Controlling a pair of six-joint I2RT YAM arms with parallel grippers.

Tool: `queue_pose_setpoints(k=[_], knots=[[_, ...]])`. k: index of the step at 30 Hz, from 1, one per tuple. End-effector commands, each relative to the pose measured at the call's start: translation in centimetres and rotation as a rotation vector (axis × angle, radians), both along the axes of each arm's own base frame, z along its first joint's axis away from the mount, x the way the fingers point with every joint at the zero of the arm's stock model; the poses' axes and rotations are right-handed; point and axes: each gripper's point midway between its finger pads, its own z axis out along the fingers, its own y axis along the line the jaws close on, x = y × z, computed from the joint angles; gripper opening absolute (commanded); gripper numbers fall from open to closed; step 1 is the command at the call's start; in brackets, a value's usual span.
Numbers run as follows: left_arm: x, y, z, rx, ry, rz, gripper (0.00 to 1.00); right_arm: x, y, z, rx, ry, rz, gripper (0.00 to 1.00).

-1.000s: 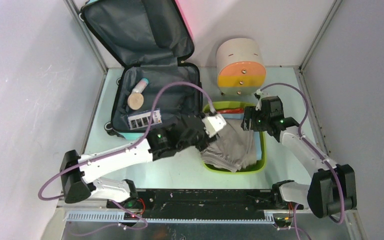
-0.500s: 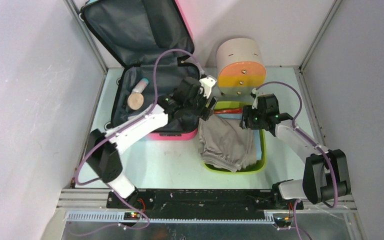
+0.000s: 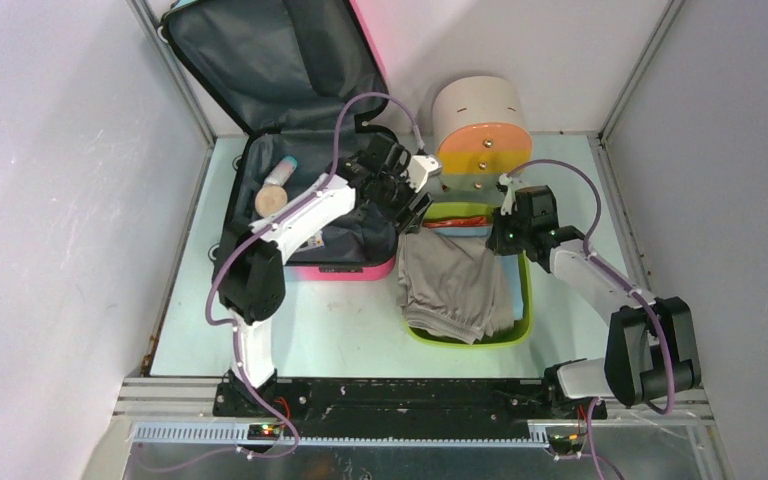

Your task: Open, take out, and arrange the luggage

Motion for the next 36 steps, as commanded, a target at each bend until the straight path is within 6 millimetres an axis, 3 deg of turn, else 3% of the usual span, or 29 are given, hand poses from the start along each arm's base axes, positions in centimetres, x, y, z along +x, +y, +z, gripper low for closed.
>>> queue_pose_setpoints(k=[1, 7, 12, 14, 16, 18, 20, 28, 36], knots=[[-1.2, 0.1, 0.1, 0.005, 0.038, -0.138, 0.79, 1.6, 0.3, 3.0, 0.011, -0.150, 0.039, 0.00], [-1.5, 0.3, -2.0, 0.043, 0.088, -0.167, 0.77, 1.3, 0.2, 3.2, -0.005, -0.170, 0.062, 0.00], [-1.8, -0.6, -2.1, 0.000, 0.105, -0.203, 0.73, 1.1, 0.2, 3.6, -0.003, -0.177, 0.068, 0.00], [-1.8, -0.8, -2.0, -0.004, 0.107, -0.205, 0.62, 1.1, 0.1, 3.8, -0.007, -0.186, 0.063, 0.00], [-1.9, -1.0, -2.0, -0.008, 0.119, -0.212, 0.43, 1.0, -0.1, 3.9, -0.017, -0.195, 0.060, 0.00], [-1.8, -1.1, -1.6, -0.014, 0.124, -0.205, 0.15, 1.0, -0.5, 4.0, -0.036, -0.205, 0.055, 0.00], [-1.7, -1.4, -1.1, -0.028, 0.127, -0.190, 0.02, 1.1, -0.9, 4.6, -0.051, -0.226, 0.046, 0.00], [-1.2, -3.3, 1.5, -0.156, 0.073, -0.083, 0.00, 2.2, -1.9, 7.1, -0.086, -0.337, 0.027, 0.00], [-0.7, -3.4, 1.3, -0.174, 0.042, -0.011, 0.00, 3.6, -3.2, 8.5, -0.079, -0.401, 0.003, 0.00]])
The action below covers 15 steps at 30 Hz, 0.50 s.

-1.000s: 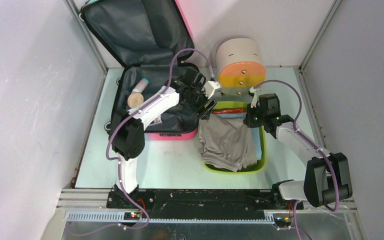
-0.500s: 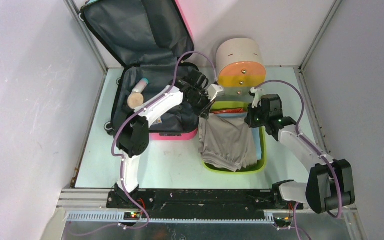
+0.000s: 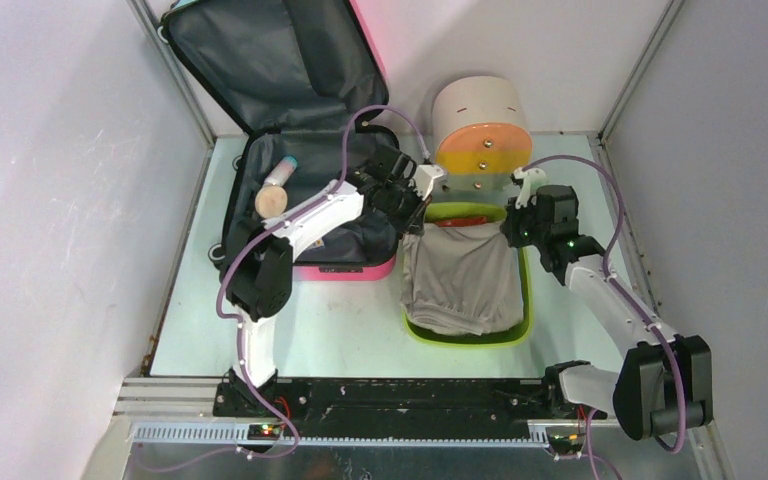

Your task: Open, take out, and arrange the luggage

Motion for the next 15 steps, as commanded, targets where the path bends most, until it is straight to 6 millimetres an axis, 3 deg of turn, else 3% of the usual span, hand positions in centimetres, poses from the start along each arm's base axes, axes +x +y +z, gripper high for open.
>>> queue_pose_setpoints(k=[1, 6, 12, 15], knots=[[1.3, -1.2, 4.1, -0.097, -0.104, 0.061, 0.00, 2.8, -1.0, 3.7, -0.011, -0.174, -0.014, 0.00], [2.4, -1.6, 4.5, -0.117, -0.117, 0.112, 0.00, 4.4, -1.6, 3.3, 0.002, -0.193, -0.020, 0.00], [3.3, -1.7, 3.1, -0.094, -0.104, 0.163, 0.00, 6.4, -1.4, 3.3, 0.032, -0.245, 0.010, 0.00], [4.2, -1.4, 2.3, -0.071, -0.111, 0.201, 0.00, 7.3, -1.2, 2.3, 0.045, -0.220, 0.015, 0.00]])
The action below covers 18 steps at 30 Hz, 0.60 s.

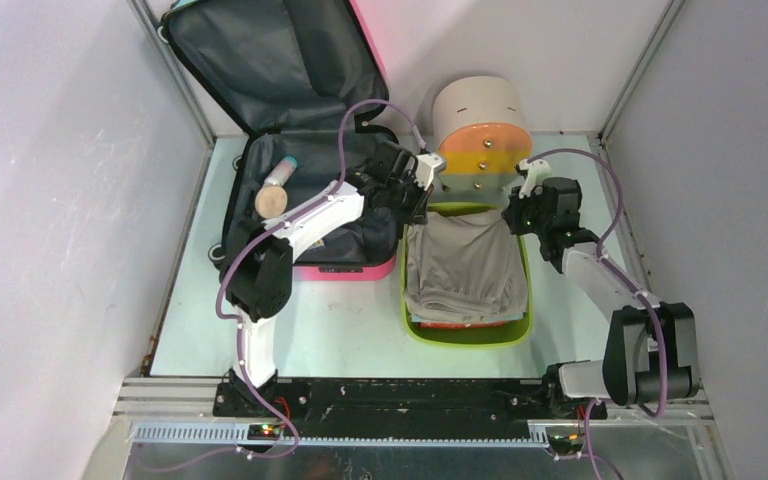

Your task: Open, take out, and arrange the luggage

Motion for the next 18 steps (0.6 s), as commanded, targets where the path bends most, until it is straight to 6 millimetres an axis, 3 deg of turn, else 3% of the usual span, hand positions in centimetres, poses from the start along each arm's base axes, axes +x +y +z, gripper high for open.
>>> queue_pose_setpoints(k=[1, 3, 4, 5, 6, 8, 10, 11, 12, 13, 14, 15, 17, 18], knots=[[2.1, -0.3, 1.1, -0.021, -0.055, 0.073, 0.00, 3.4, 0.2, 2.8, 0.025, -0.140, 0.017, 0.00], [2.8, -0.1, 0.9, -0.011, -0.063, 0.092, 0.05, 3.6, 0.1, 2.1, 0.028, -0.125, 0.007, 0.03], [3.1, 0.0, 0.6, 0.000, -0.062, 0.101, 0.15, 3.7, 0.0, 1.9, 0.027, -0.119, -0.001, 0.06], [3.6, -0.1, 1.1, -0.005, -0.074, 0.107, 0.22, 3.6, -0.3, 1.7, 0.020, -0.108, -0.016, 0.15], [3.7, 0.1, 0.8, 0.012, -0.068, 0.116, 0.38, 3.7, -0.3, 2.1, 0.035, -0.106, -0.031, 0.21], [3.9, 0.0, 2.1, 0.016, -0.069, 0.115, 0.55, 3.5, -0.5, 3.1, 0.052, -0.099, -0.057, 0.36], [3.9, -0.1, 4.6, -0.001, -0.087, 0.115, 0.63, 2.2, -0.7, 3.8, 0.071, -0.040, -0.086, 0.48], [3.7, 0.0, 6.3, -0.015, -0.106, 0.116, 0.64, 2.0, -0.7, 5.6, 0.102, -0.052, -0.110, 0.53], [3.5, 0.1, 7.2, -0.033, -0.102, 0.132, 0.66, 0.9, -0.7, 5.0, 0.109, 0.013, -0.124, 0.54], [2.8, 0.1, 8.7, -0.054, -0.113, 0.132, 0.67, 0.5, -0.5, 6.5, 0.151, 0.016, -0.145, 0.55], [2.4, 0.1, 9.3, -0.069, -0.111, 0.135, 0.67, -0.6, -0.5, 6.0, 0.166, 0.075, -0.170, 0.55], [1.5, 0.0, 10.1, -0.087, -0.116, 0.124, 0.66, -1.2, -0.6, 7.0, 0.230, 0.087, -0.224, 0.54], [-0.3, -0.3, 10.3, -0.097, -0.106, 0.113, 0.66, -3.1, 0.1, 7.1, 0.304, 0.159, -0.253, 0.50], [-1.5, -0.5, 9.1, -0.076, -0.085, 0.099, 0.66, -4.2, 0.8, 6.7, 0.325, 0.210, -0.233, 0.49]])
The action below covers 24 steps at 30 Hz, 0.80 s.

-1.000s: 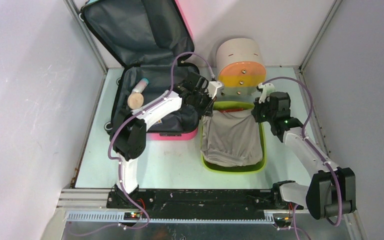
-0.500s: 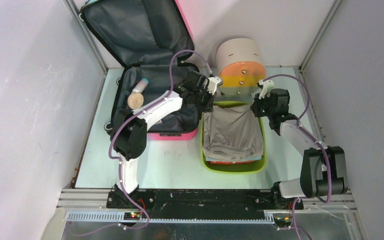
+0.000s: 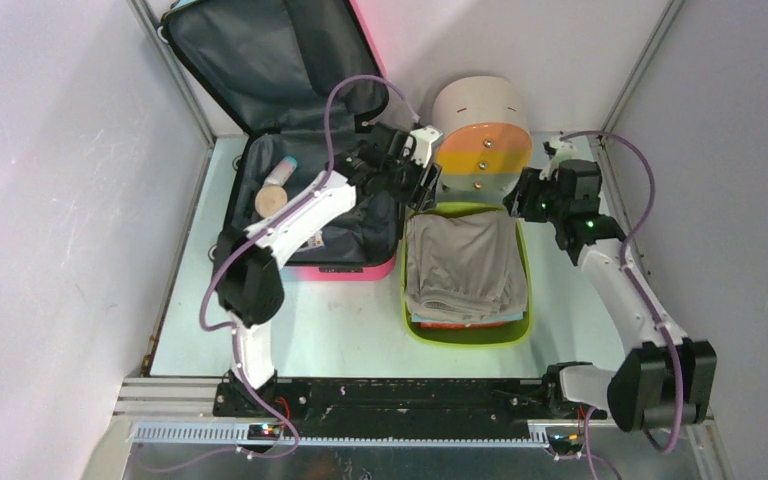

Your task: Open, take out, and arrange the luggage

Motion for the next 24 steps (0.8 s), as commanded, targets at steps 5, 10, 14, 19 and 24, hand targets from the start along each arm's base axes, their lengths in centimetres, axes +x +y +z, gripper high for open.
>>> queue_pose_setpoints(k=[5, 10, 14, 19, 24], knots=[[-5.4, -0.7, 0.3, -0.024, 0.028, 0.007, 0.56, -5.5, 2.6, 0.6, 0.207, 0.188, -0.070, 0.42], [-2.3, 0.7, -3.9, 0.100, 0.026, 0.175, 0.51, -2.6, 1.3, -3.0, 0.182, 0.183, -0.148, 0.34], [-1.5, 0.7, -7.2, 0.181, 0.091, 0.204, 0.51, -0.9, 0.2, -7.6, 0.160, 0.265, -0.200, 0.32], [-2.0, -0.3, -8.2, 0.183, 0.159, 0.169, 0.52, -0.5, 0.1, -10.4, 0.122, 0.317, -0.172, 0.33], [-2.6, -0.9, -3.7, 0.128, 0.159, 0.132, 0.56, -1.7, 0.2, -7.0, 0.123, 0.300, -0.163, 0.42]])
